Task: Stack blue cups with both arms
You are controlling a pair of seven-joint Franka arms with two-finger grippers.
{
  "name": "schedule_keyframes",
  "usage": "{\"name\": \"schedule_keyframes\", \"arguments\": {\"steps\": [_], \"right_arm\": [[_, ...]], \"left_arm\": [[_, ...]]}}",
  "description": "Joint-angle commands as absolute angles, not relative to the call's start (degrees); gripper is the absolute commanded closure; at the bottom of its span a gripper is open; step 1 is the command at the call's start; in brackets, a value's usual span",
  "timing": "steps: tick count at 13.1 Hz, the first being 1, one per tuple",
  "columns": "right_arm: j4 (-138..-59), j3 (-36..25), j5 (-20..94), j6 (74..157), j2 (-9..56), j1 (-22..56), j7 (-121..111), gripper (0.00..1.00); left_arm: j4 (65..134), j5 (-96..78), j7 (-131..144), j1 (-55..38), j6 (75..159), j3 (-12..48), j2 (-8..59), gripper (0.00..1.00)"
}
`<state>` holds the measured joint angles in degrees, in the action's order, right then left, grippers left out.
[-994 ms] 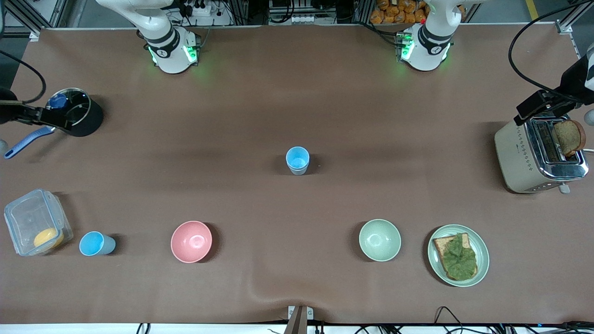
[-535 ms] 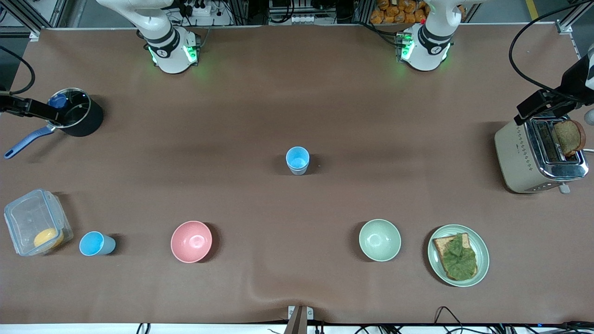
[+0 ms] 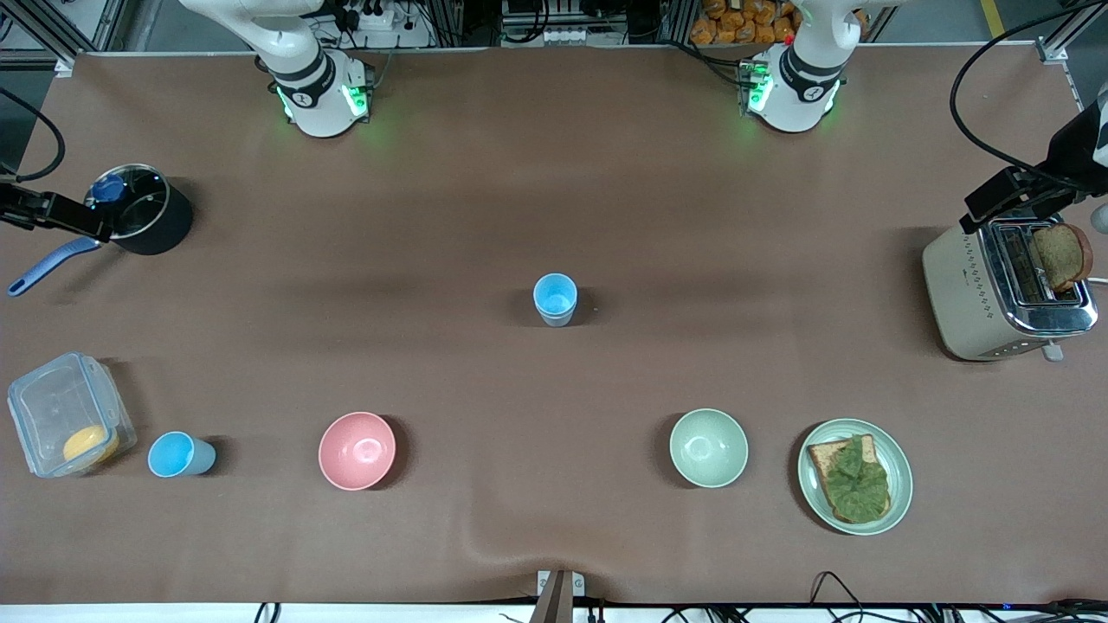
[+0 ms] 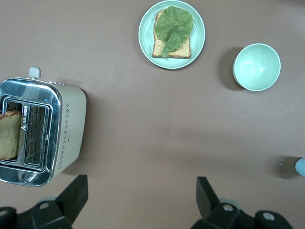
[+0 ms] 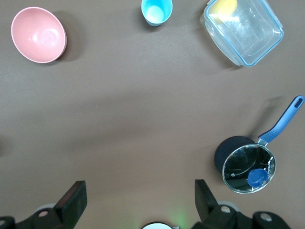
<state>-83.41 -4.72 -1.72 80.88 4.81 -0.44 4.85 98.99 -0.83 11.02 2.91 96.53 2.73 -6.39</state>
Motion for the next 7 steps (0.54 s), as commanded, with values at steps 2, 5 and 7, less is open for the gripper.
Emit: {"name": "schedule_keyframes", "arguments": {"steps": [2,5,7], "right_arm": [[-83.6,-4.3,-2.4,81.0,4.6,-0.3,6.0,0.00],[-83.5,-4.0,-2.4,80.7,4.4,0.3,6.2,0.00],[-83.6,-4.0,-2.4,80.5,4.3,0.1,6.2,0.00]], "left_arm": [[97.8,-1.8,9.8,3.4,95.8,2.8,-5.9,0.00],[97.8,-1.8,9.8,3.4,95.9,2.8,-5.9,0.00],[97.8,-1.8,10.1,3.4,95.8,2.8,-6.0,0.00]]}}
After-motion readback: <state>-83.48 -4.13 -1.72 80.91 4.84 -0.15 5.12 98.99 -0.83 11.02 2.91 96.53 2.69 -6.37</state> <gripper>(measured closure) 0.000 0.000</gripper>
